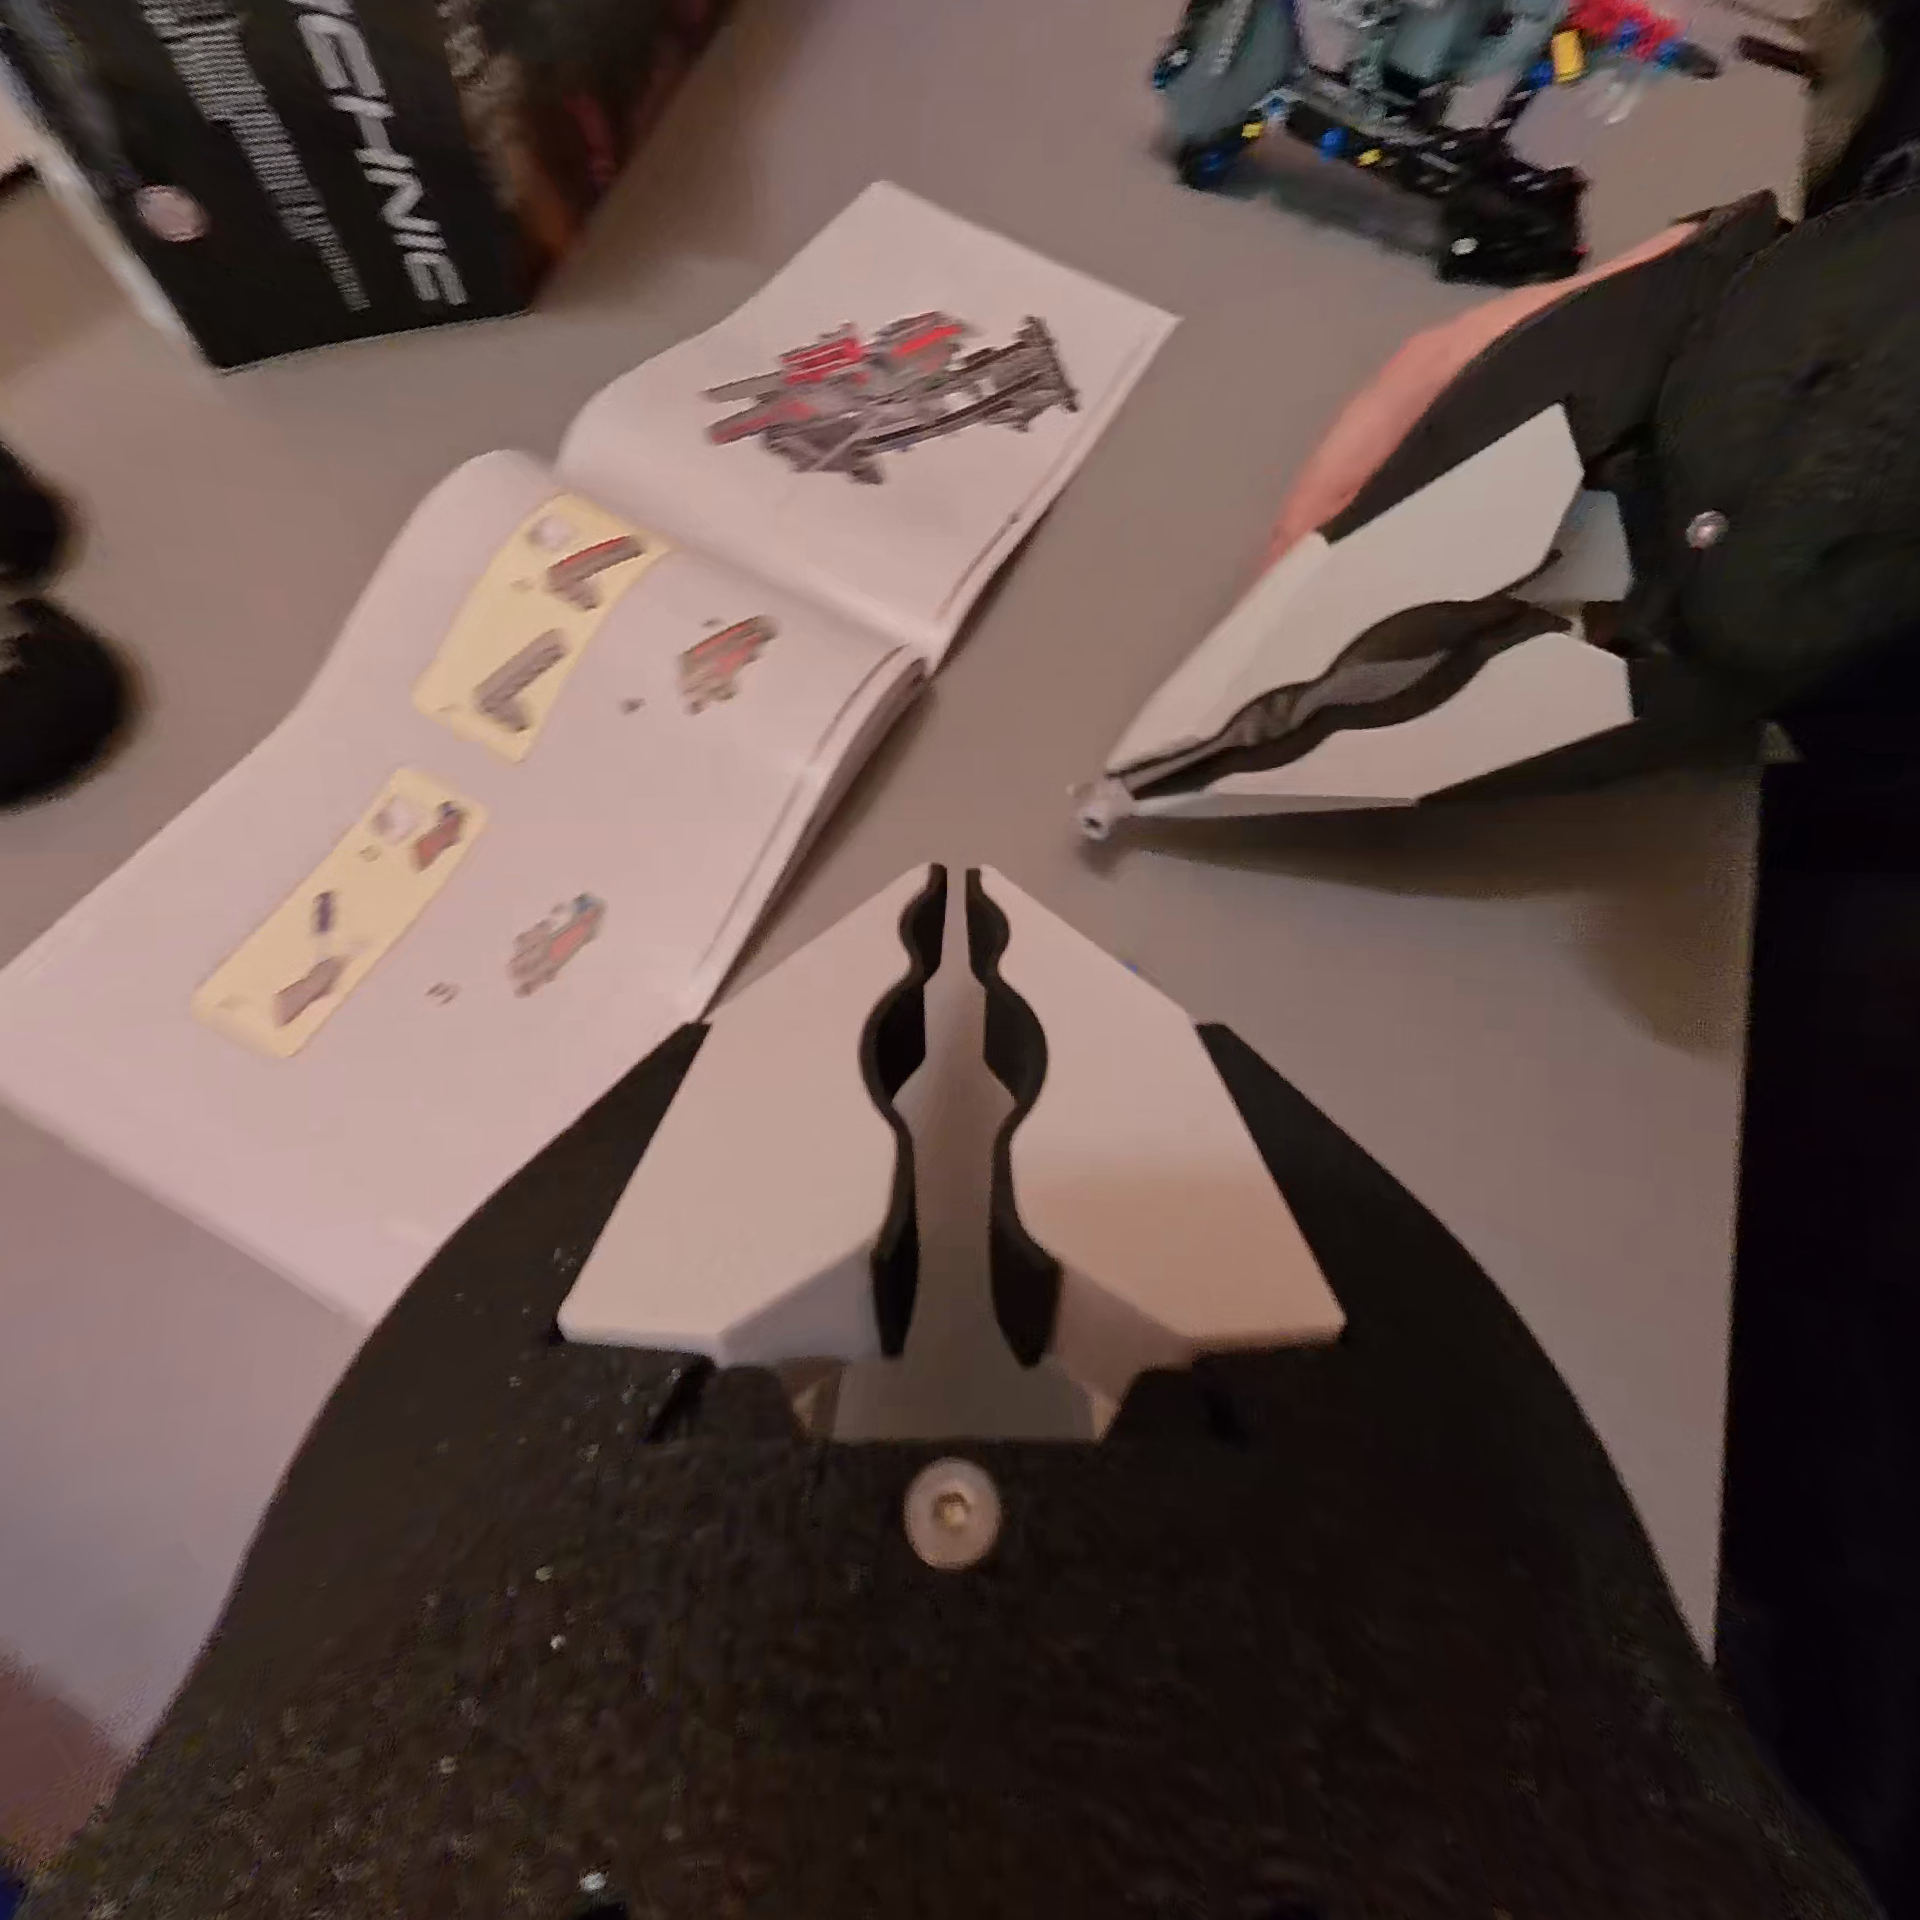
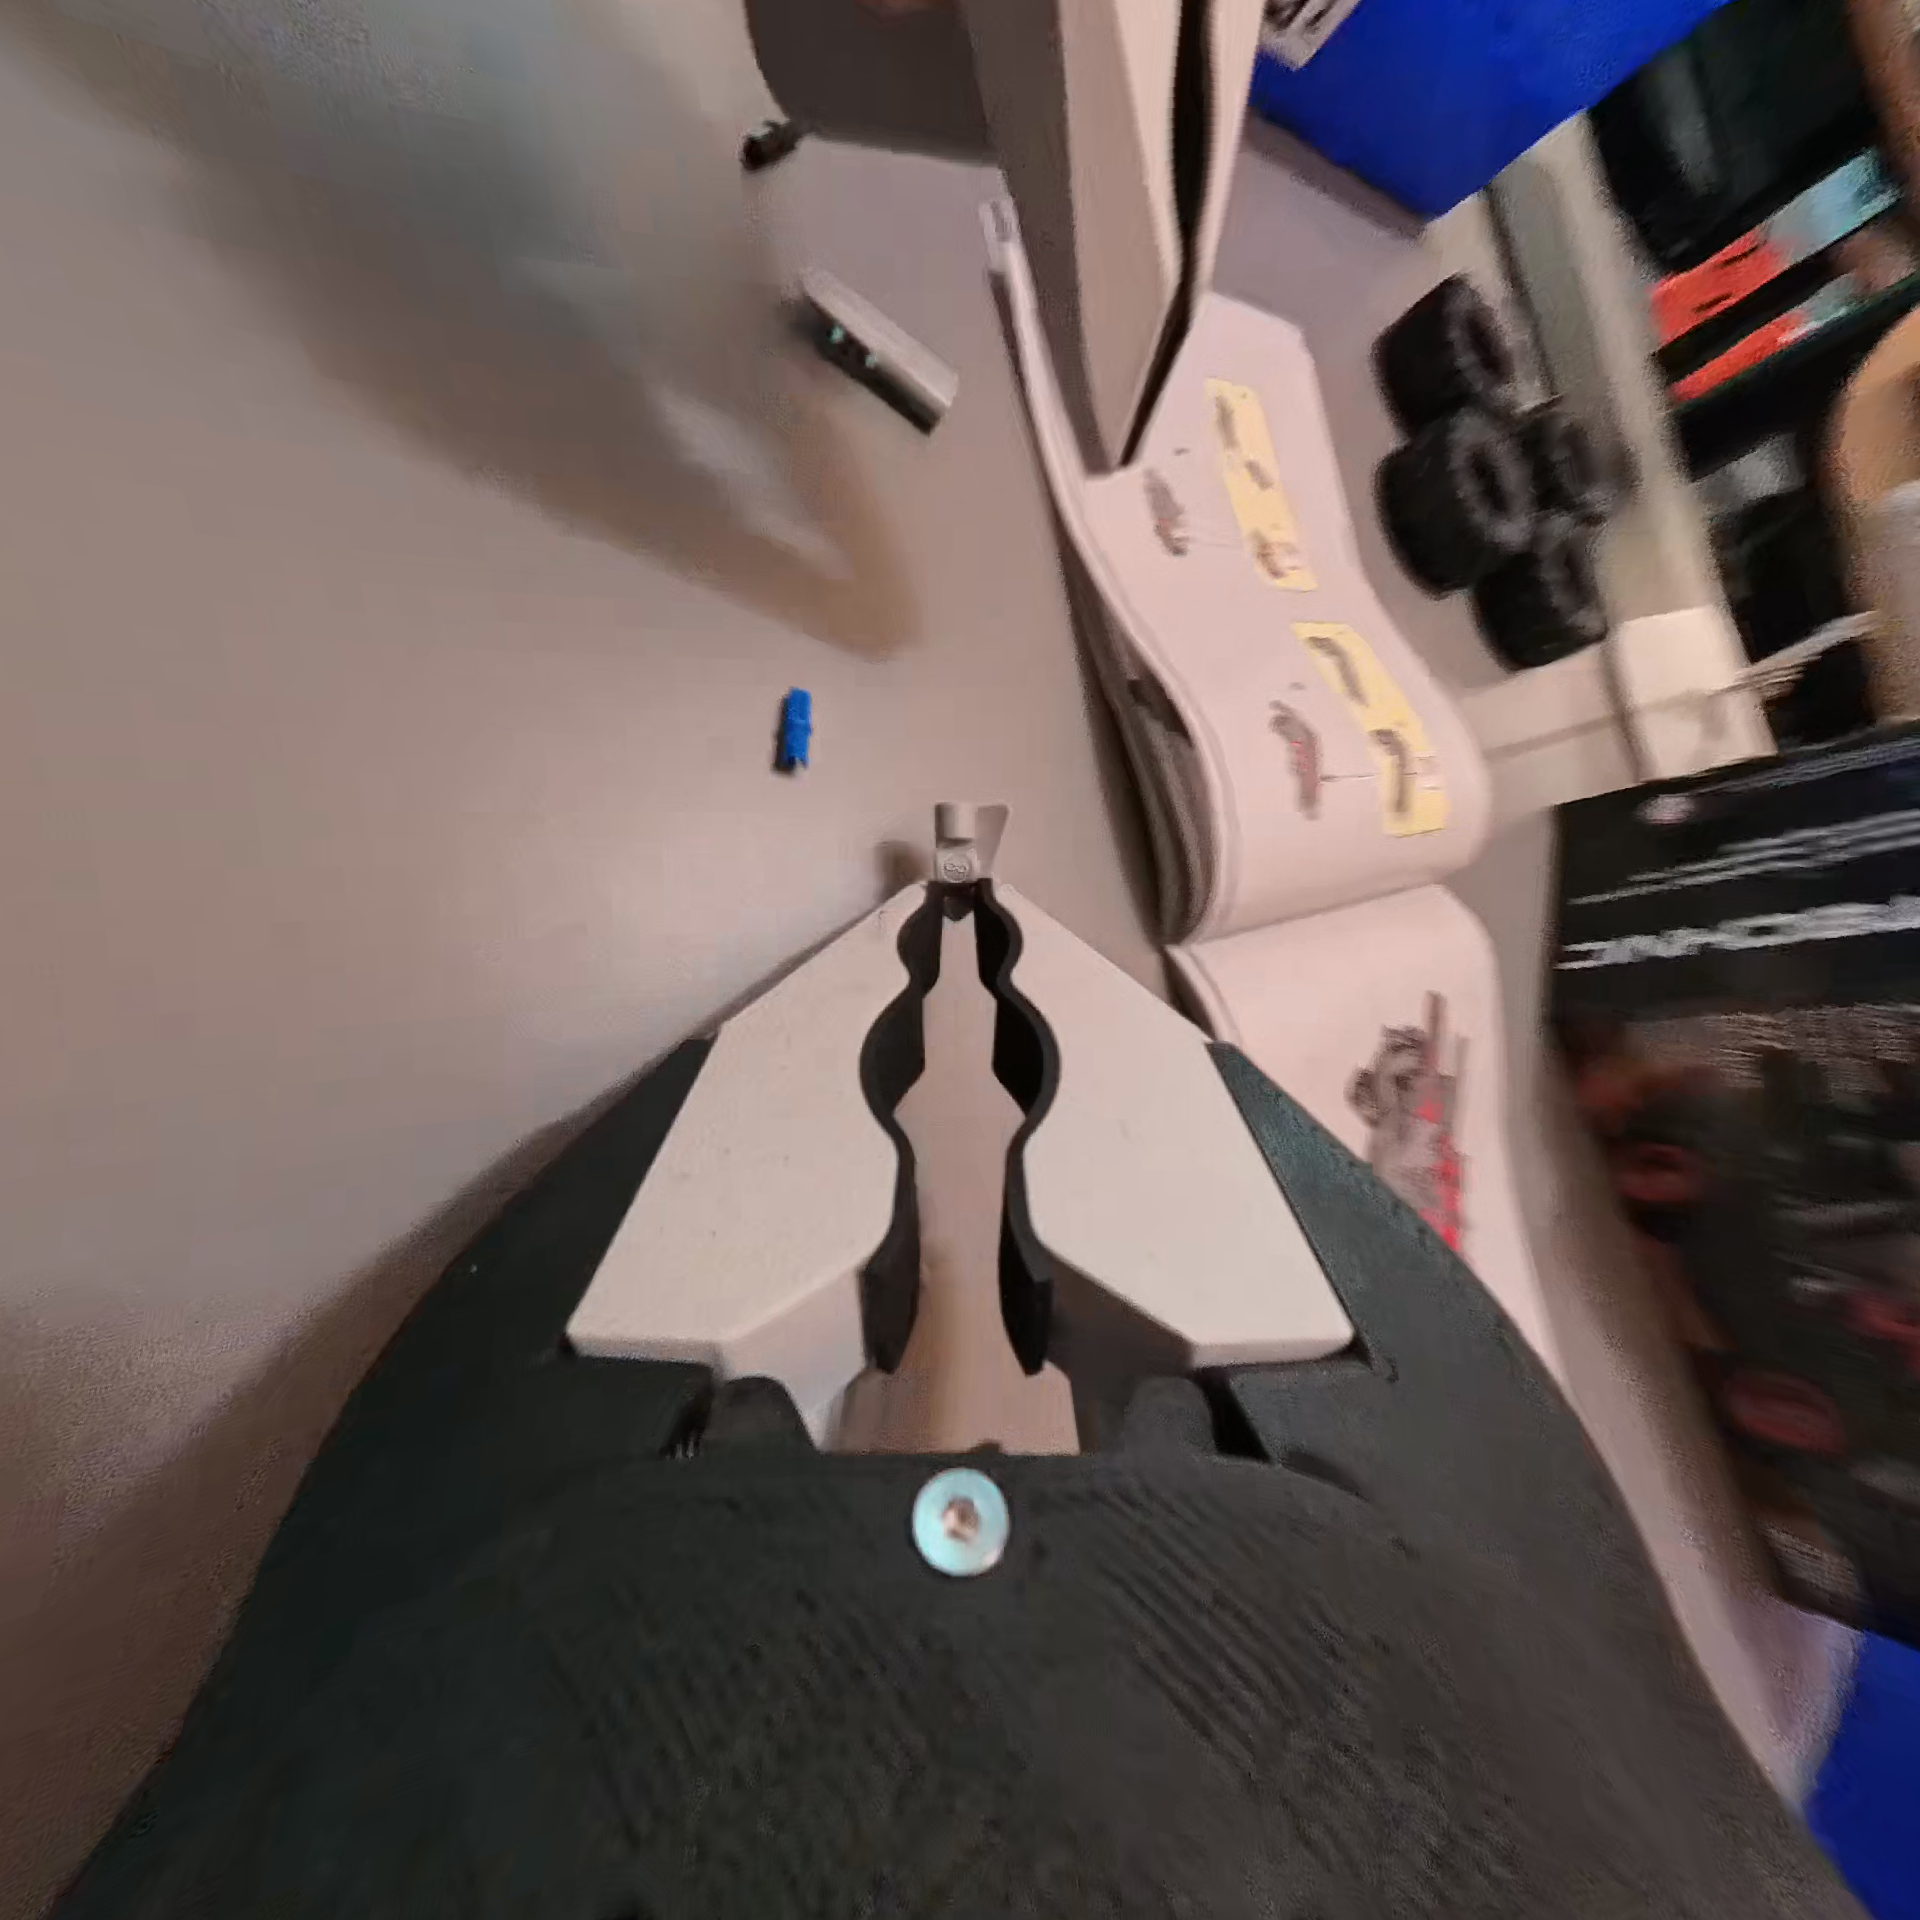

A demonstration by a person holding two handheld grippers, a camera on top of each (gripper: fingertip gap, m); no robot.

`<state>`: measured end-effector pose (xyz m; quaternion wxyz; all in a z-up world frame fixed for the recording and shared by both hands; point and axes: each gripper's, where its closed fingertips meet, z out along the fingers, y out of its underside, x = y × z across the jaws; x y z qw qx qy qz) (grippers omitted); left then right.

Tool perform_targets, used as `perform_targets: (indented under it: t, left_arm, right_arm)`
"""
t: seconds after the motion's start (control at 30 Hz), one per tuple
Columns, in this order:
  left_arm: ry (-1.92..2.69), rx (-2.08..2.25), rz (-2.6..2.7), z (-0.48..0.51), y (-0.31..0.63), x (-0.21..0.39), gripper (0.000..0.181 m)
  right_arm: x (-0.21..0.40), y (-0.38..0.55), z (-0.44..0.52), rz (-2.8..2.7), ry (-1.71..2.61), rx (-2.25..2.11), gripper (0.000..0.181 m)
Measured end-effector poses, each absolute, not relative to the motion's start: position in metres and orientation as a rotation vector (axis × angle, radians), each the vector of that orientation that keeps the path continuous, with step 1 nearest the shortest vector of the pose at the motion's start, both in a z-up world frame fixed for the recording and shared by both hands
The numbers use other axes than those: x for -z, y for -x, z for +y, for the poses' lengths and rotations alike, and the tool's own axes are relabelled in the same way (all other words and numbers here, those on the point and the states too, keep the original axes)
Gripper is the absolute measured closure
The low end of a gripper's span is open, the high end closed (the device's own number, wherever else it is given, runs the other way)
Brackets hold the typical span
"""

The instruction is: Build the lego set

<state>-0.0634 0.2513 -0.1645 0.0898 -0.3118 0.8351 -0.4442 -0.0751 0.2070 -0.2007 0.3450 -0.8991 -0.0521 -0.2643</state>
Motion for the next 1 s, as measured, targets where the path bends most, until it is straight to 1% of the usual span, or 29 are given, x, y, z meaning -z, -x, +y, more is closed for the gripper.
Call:
perform_targets:
  t: [0.03,0.13,0.2,0.27,0.33,0.43,0.53,0.63,0.8,0.93,1.0]
  left_arm:
    - [0.909,1.346,2.506,0.243,0.066,0.165,0.179]
    - [0.823,1.526,2.550,0.210,0.078,0.155,0.175]
    - [0.800,1.670,2.532,0.189,0.084,0.143,0.173]
    - [0.808,1.728,2.523,0.173,0.085,0.138,0.170]
    - [0.796,1.616,2.567,0.167,0.085,0.150,0.165]
    - [0.759,1.336,2.616,0.172,0.080,0.174,0.165]
    - [0.725,1.255,2.681,0.165,0.086,0.185,0.165]
    - [0.689,1.237,2.754,0.151,0.096,0.194,0.159]
    - [0.629,1.023,2.773,0.152,0.095,0.213,0.159]
    - [0.641,1.065,2.762,0.145,0.093,0.214,0.160]
    - [0.635,1.070,2.757,0.145,0.093,0.215,0.161]
  right_arm:
    - [0.195,0.072,0.203,-0.152,2.302,0.770,0.177]
    - [0.169,0.066,0.189,-0.202,2.126,1.026,0.177]
    - [0.160,0.065,0.174,-0.232,2.067,1.146,0.177]
    - [0.156,0.065,0.158,-0.264,2.047,1.241,0.177]
    - [0.152,0.058,0.135,-0.268,2.063,1.370,0.177]
    - [0.172,0.053,0.099,-0.358,2.212,1.440,0.177]
    - [0.185,0.060,0.087,-0.470,2.270,1.450,0.177]
    - [0.196,0.070,0.089,-0.576,2.294,1.381,0.177]
    - [0.206,0.074,0.083,-0.644,2.348,1.313,0.176]
    - [0.202,0.086,0.088,-0.543,2.302,1.124,0.169]
    - [0.199,0.087,0.086,-0.389,2.301,0.993,0.168]
